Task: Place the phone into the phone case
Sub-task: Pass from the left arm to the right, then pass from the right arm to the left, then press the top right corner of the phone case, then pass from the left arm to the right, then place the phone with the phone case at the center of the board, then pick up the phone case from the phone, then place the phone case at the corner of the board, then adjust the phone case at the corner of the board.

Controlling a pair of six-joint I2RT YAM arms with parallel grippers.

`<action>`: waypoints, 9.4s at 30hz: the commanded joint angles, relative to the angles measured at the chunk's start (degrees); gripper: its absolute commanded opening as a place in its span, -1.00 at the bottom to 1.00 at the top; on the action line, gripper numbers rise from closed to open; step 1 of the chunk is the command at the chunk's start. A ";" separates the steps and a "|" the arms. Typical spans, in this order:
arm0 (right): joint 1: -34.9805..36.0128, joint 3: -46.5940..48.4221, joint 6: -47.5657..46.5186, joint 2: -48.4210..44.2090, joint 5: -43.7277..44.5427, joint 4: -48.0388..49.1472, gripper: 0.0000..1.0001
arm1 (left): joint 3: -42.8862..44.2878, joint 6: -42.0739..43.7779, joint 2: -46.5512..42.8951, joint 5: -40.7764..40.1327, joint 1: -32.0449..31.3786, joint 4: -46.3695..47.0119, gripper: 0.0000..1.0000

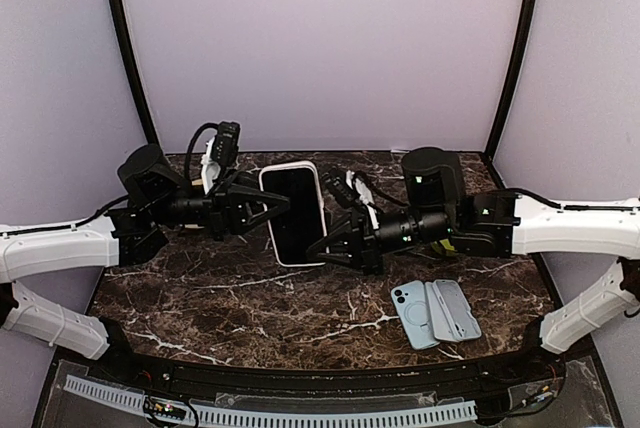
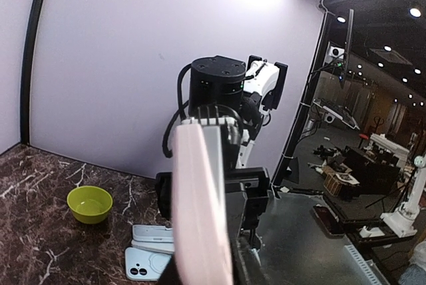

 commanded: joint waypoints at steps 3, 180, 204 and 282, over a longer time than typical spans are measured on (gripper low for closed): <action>-0.32 2.95 1.59 -3.51 0.67 7.47 -1.00 | 1.83 6.59 -2.08 -2.16 -2.38 -4.89 -0.13; -16.78 16.63 29.41 20.14 51.03 -56.96 0.97 | 7.60 19.41 5.81 -47.51 6.07 -42.85 0.82; -22.29 -18.91 36.56 -4.23 26.98 -43.49 -0.31 | 7.79 18.85 6.19 -45.32 6.26 -43.22 0.82; 2.16 24.31 14.23 40.82 32.05 -45.88 -1.00 | 8.13 19.07 6.27 -44.72 7.40 -43.97 0.81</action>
